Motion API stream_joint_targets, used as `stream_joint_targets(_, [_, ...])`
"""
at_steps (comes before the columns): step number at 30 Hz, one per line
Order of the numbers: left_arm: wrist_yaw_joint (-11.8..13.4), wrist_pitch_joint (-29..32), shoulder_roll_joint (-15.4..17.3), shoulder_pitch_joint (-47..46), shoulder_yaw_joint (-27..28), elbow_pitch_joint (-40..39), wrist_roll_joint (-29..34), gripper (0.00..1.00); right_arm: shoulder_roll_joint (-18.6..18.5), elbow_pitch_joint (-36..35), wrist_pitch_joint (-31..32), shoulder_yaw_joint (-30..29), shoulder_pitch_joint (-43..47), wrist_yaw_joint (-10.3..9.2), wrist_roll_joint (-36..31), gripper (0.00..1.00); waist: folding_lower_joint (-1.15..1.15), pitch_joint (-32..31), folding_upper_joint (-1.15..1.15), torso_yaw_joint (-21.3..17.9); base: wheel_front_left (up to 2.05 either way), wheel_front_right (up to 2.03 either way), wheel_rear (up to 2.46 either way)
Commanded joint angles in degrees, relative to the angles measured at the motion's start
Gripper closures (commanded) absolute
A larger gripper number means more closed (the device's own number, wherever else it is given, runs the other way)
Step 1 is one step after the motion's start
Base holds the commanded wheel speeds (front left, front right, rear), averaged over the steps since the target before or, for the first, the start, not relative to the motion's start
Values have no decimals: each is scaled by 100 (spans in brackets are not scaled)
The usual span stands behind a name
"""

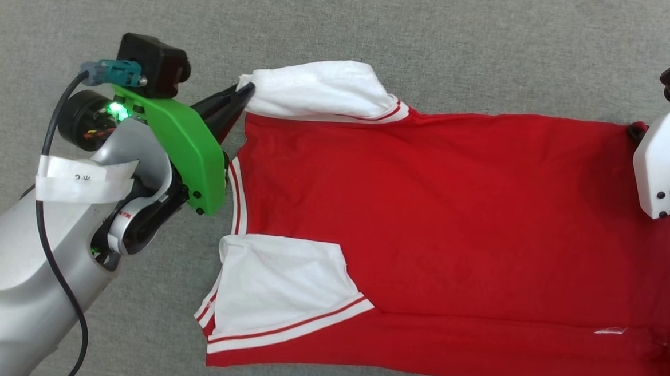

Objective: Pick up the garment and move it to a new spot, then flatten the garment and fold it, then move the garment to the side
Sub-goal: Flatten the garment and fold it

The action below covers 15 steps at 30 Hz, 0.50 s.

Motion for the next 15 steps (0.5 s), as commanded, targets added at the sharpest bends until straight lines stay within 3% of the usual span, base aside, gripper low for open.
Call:
stream_joint_targets(1, [-11, -86, -40, 127, 45, 87, 4, 100, 91, 169, -138, 17, 128, -4, 45, 100, 0, -89, 0, -40, 0, 0, 0])
stream_joint_targets(15, [-20, -494, -87, 683, 36, 547, -143, 100, 359, 406, -1682, -702, 663, -4, 541, 100, 0, -975, 0, -147, 0, 0, 0])
